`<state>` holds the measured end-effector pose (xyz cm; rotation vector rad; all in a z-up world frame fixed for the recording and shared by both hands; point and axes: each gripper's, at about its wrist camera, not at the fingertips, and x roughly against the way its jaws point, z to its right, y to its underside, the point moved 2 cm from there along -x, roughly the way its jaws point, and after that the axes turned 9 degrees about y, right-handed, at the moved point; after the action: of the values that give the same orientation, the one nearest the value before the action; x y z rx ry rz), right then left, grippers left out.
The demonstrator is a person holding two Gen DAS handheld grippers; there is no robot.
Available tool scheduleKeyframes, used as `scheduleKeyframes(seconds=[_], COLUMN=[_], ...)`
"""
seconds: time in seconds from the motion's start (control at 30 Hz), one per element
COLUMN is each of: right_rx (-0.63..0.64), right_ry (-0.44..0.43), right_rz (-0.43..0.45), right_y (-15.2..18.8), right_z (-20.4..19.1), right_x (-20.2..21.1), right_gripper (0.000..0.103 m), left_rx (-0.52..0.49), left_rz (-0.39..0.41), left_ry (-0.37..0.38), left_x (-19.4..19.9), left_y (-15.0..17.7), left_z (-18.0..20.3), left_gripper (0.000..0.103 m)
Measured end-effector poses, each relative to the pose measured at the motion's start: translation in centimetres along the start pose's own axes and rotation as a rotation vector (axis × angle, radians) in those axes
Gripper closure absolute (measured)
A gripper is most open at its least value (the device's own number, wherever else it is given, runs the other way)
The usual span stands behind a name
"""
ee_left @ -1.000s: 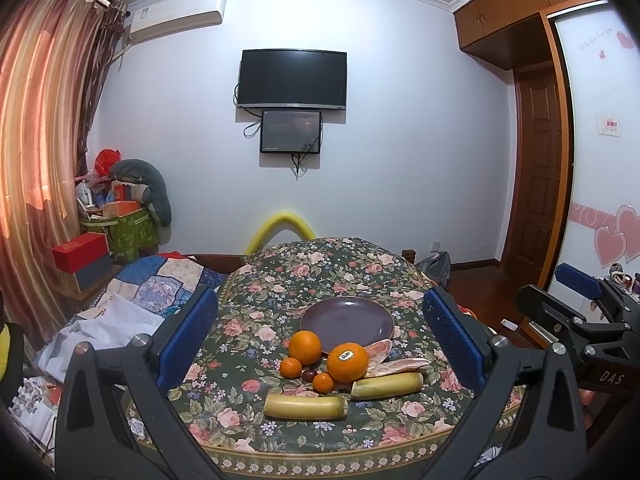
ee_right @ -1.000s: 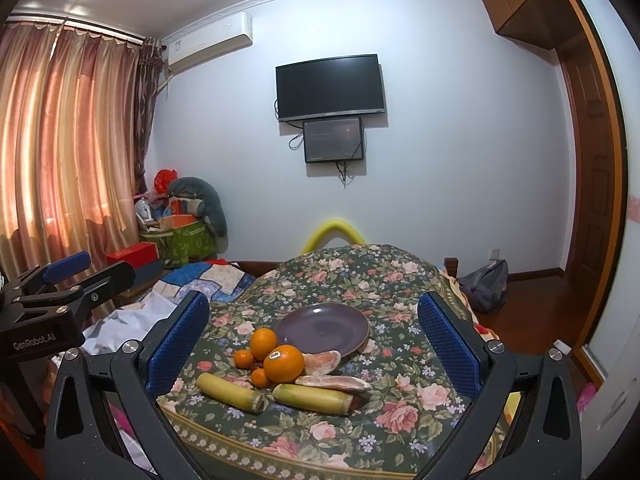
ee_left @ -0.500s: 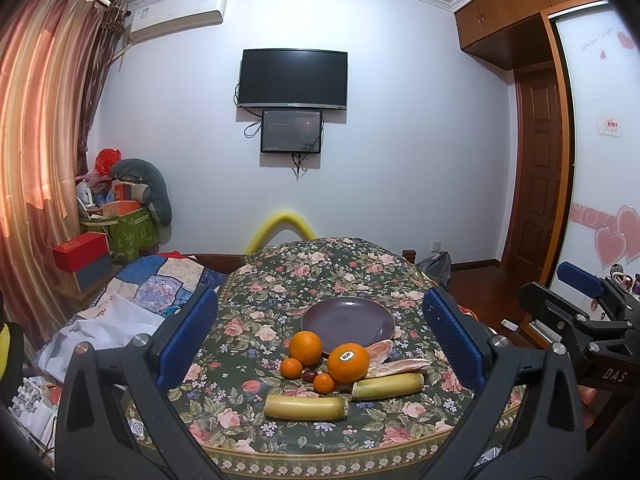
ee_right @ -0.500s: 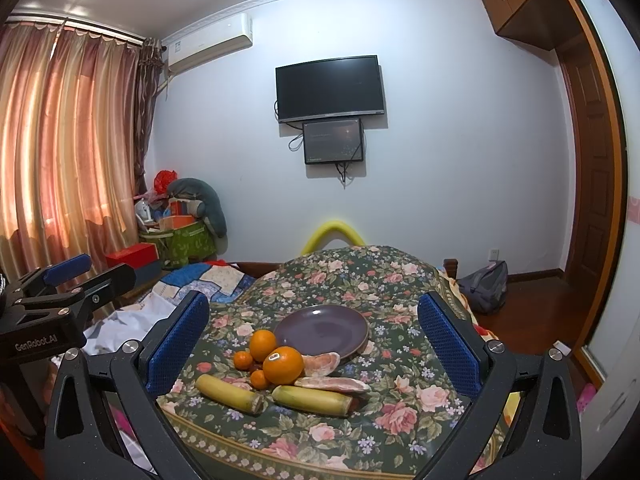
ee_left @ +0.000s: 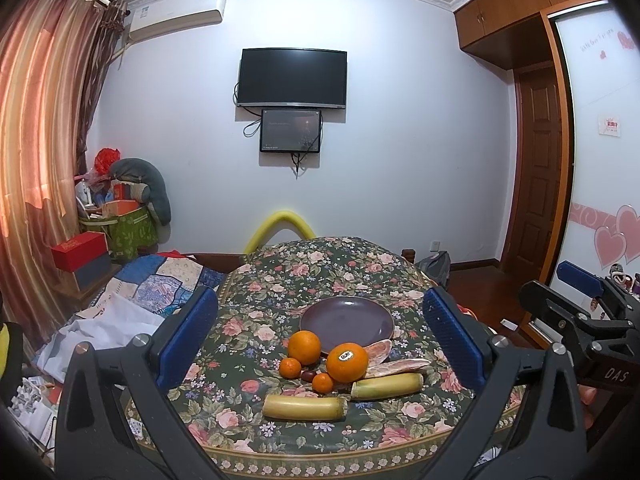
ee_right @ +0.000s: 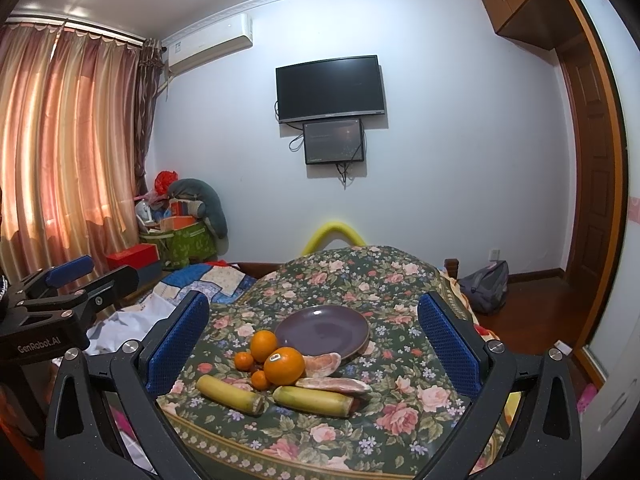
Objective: Organize fruits
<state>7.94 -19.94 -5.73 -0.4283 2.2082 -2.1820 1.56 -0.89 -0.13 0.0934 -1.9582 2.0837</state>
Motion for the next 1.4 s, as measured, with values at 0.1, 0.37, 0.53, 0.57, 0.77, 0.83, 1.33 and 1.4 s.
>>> scheduleKeyframes(seconds=[0.1,0.37,0.53,0.57,0.77,0.83,1.33,1.4], right_rx=[-0.003,-0.002,0.015,0.024,0.049,0.045,0.077,0.093], right_ry=[-0.002,-0.004,-0.017,-0.017,-0.035,-0.039,-0.140,-0.150], right_rz=[-0.001,-0.011,-0.046,-0.054,-0.148,-0.195,-0.399,-0.416], right_y=[0.0,0.2,0.8,1.0,3.1,3.9,8.1,8.6], right_z=[0.0,0.1,0.2,0.1,0.6,0.9,-1.1,-1.9], right_x=[0.0,-0.5,-1.9,-2.3,-5.9,-7.3,-15.5,-16.5], right_gripper=[0.000,0.000,0.000,0.000,0.001,0.007,0.026,0.026], left_rx=[0.000,0.002,0.005,0.003,0.012,0.017,0.029,0.044], left_rz=[0.000,-0.018,-0.054,-0.064,-0.156,-0.189,-0.397,-0.417], left_ry=[-0.003,-0.001,-0.005,-0.011,0.001,0.015,-0.003,-0.002], left_x=[-0.1,-0.8,-2.4,-3.0,-6.5,-7.9,-15.8,-16.6], left_y=[0.0,0.2,0.8,1.0,2.4,3.0,8.6,9.2], left_z=[0.0,-0.4,-1.2,-1.4,-2.7,-3.1,-7.0,-7.9], left_gripper=[0.000,0.000,0.000,0.000,0.019,0.022,0.036,0.036])
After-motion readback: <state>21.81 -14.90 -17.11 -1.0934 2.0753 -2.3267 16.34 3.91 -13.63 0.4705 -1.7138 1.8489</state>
